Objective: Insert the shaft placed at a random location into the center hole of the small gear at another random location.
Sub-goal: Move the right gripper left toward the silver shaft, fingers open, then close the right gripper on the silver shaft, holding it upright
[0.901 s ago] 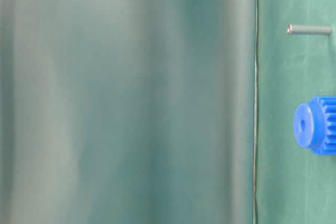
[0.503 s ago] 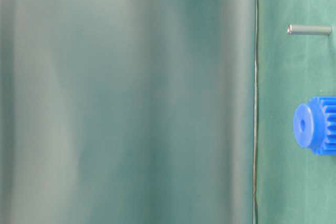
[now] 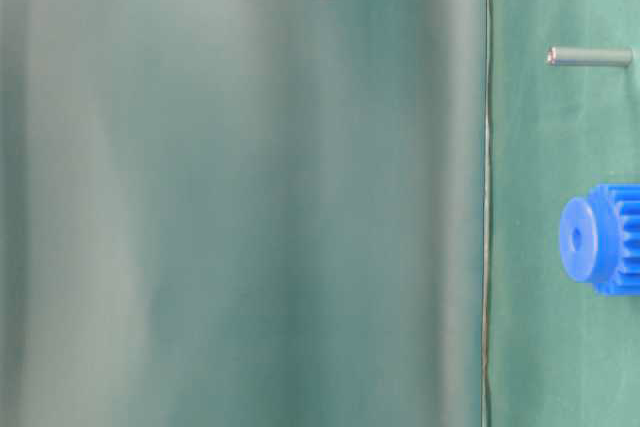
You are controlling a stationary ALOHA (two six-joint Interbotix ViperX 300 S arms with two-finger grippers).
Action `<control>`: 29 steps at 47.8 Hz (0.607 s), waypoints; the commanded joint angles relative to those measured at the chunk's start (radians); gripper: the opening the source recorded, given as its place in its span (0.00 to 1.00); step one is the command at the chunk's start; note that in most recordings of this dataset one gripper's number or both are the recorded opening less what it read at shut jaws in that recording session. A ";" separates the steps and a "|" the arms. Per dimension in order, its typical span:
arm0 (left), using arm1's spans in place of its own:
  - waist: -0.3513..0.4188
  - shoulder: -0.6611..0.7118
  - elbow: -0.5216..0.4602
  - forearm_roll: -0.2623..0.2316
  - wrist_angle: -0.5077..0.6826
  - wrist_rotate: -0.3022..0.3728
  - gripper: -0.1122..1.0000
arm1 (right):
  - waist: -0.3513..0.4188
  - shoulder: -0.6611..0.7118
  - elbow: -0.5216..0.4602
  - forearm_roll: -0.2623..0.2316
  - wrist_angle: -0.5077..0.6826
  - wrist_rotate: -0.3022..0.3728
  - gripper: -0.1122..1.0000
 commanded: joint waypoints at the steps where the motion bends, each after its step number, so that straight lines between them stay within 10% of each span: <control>1: 0.002 0.008 -0.025 0.002 0.002 0.000 0.10 | -0.015 0.112 -0.011 0.008 -0.104 -0.005 0.87; 29: 0.002 0.012 -0.023 0.002 0.028 0.000 0.10 | -0.063 0.561 -0.106 0.052 -0.302 -0.005 0.87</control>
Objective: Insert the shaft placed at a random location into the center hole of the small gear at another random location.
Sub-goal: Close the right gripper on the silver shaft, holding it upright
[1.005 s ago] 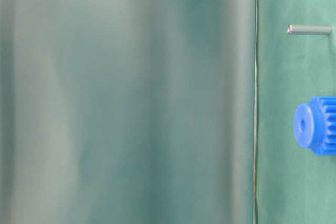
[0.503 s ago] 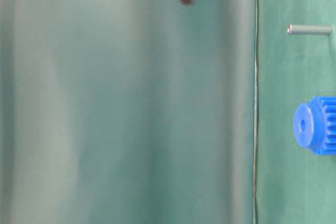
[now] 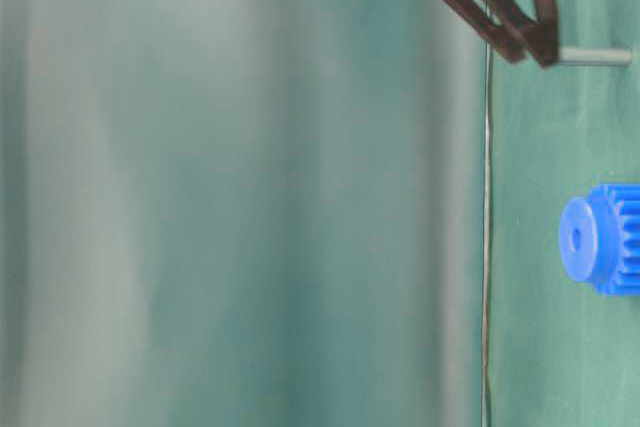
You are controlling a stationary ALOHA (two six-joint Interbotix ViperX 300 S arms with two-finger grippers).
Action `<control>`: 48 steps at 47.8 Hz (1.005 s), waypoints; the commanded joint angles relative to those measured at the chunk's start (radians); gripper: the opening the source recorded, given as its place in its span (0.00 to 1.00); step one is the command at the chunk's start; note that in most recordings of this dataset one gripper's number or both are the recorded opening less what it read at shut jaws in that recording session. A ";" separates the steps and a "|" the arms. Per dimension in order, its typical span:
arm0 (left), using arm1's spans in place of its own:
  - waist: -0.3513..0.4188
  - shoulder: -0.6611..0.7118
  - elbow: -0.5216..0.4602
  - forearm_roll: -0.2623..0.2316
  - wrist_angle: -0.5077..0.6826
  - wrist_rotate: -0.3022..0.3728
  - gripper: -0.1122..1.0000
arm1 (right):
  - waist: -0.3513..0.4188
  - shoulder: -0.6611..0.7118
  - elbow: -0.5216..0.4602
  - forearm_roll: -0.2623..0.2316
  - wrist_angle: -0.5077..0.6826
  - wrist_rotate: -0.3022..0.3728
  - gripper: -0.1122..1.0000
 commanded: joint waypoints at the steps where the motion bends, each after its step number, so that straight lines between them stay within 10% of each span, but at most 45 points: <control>1: 0.002 0.009 -0.023 0.003 -0.006 0.000 0.10 | -0.008 0.009 -0.025 0.006 -0.021 -0.006 0.87; 18: 0.002 0.009 -0.021 0.003 0.005 0.000 0.10 | -0.015 0.015 -0.014 0.008 -0.017 -0.006 0.81; 31: 0.002 0.009 -0.021 0.003 0.005 0.000 0.10 | -0.014 0.014 -0.015 -0.009 0.028 -0.008 0.23; 48: 0.002 0.005 -0.023 0.003 0.008 -0.003 0.10 | -0.014 0.003 -0.026 -0.009 0.035 -0.008 0.22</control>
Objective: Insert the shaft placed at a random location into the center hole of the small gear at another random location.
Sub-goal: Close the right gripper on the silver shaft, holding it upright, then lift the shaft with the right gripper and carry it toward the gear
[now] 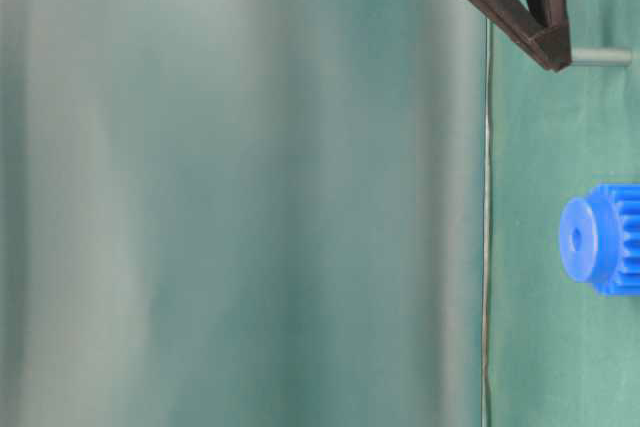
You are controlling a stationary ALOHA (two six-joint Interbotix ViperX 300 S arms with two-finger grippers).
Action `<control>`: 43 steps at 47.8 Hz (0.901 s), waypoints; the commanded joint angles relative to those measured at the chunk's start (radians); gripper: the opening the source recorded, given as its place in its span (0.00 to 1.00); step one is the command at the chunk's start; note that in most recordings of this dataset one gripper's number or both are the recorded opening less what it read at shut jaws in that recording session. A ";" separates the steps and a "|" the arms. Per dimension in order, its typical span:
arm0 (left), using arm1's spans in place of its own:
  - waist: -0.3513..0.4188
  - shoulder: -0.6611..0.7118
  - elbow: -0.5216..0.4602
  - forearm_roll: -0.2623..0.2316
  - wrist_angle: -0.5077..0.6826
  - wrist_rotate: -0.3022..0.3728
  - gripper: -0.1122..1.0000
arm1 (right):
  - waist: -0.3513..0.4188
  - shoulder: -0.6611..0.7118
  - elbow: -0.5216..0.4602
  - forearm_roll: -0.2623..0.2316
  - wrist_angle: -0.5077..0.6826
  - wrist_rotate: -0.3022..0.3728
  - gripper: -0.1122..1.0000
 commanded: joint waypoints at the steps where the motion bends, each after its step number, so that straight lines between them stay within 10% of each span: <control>1: 0.000 0.003 -0.023 0.002 -0.002 -0.002 0.10 | 0.000 -0.028 -0.018 -0.002 0.015 -0.006 0.22; 22: 0.000 0.008 -0.021 0.002 0.006 -0.005 0.10 | 0.006 -0.282 -0.069 -0.014 0.305 -0.014 0.22; 43: 0.002 0.011 -0.021 0.002 0.015 -0.008 0.10 | 0.012 -0.284 -0.077 -0.014 0.311 -0.014 0.22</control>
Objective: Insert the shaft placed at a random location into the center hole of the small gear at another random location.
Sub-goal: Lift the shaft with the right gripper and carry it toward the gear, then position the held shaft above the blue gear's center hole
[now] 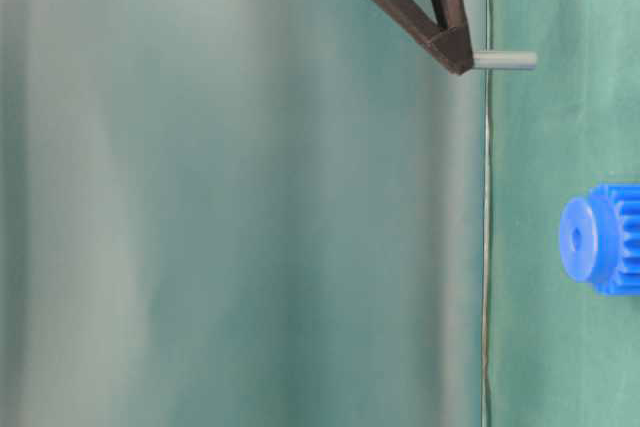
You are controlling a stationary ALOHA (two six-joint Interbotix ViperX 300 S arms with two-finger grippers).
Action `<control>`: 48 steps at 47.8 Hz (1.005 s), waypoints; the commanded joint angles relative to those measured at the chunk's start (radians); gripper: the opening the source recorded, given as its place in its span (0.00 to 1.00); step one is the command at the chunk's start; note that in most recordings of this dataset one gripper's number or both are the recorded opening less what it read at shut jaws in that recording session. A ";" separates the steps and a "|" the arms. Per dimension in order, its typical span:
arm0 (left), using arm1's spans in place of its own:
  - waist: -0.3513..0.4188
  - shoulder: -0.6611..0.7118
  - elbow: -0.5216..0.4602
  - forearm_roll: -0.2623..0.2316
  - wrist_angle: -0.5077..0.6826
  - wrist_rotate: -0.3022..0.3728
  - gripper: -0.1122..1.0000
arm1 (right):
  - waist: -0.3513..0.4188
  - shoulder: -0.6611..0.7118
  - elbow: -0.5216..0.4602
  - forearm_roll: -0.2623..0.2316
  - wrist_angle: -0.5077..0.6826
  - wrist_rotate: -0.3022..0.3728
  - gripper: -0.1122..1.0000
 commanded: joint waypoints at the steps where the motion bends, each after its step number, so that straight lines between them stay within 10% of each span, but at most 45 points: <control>1: 0.002 0.008 -0.021 0.002 -0.003 -0.002 0.10 | 0.009 -0.006 -0.032 0.000 -0.006 -0.012 0.22; 48: 0.000 0.008 -0.023 0.002 -0.003 -0.003 0.10 | 0.095 0.293 -0.382 -0.005 0.037 -0.020 0.22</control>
